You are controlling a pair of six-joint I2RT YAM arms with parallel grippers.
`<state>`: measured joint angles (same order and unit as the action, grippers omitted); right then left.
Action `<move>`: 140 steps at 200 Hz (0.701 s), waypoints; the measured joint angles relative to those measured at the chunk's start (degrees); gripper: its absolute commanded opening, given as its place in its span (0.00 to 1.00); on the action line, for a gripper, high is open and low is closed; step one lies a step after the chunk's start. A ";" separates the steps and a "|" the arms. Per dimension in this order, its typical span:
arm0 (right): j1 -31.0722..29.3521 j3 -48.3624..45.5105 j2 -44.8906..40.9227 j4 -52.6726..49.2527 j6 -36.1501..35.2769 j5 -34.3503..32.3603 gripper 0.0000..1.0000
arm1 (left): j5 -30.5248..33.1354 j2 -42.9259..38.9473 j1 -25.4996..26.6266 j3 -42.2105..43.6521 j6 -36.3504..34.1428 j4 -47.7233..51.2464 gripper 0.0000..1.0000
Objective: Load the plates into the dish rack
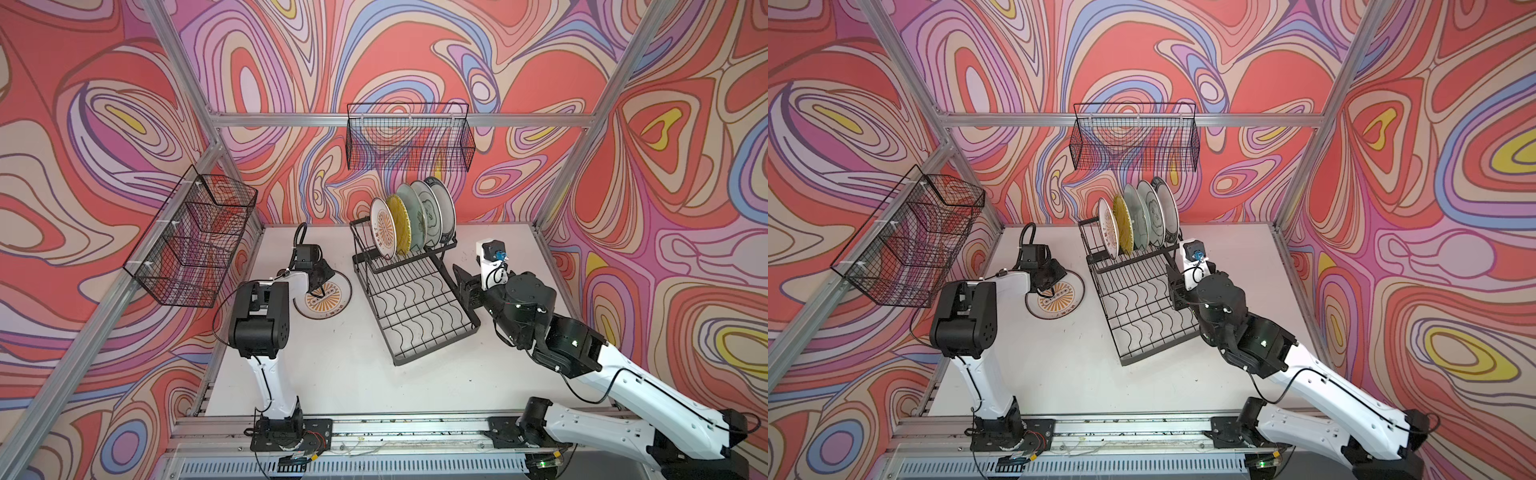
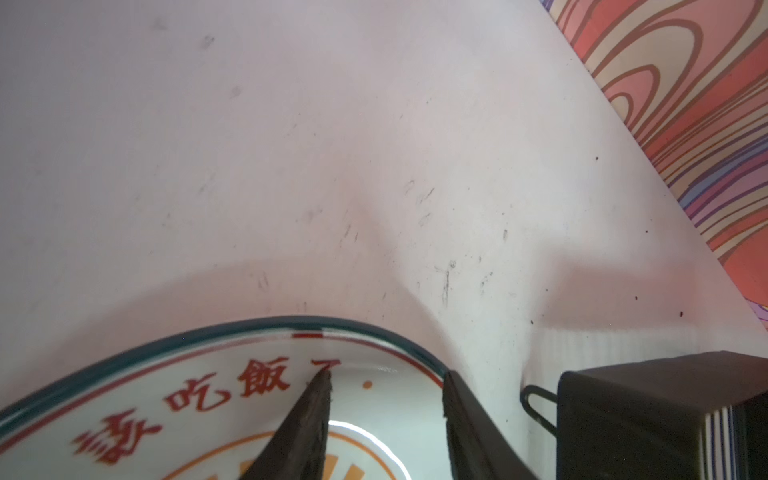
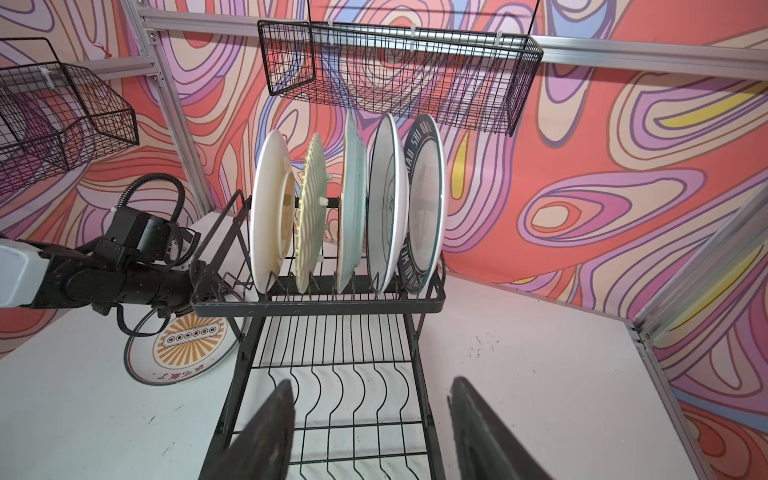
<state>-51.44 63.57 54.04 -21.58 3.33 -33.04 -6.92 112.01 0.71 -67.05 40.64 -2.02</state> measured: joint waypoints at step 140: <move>0.00 -3.61 -1.88 0.20 0.44 0.07 0.63 | 11.43 -35.71 11.72 21.94 9.25 1.05 0.48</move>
<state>-51.44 59.96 52.16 -21.39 3.77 -32.97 4.51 76.29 12.43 -45.10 49.89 -0.97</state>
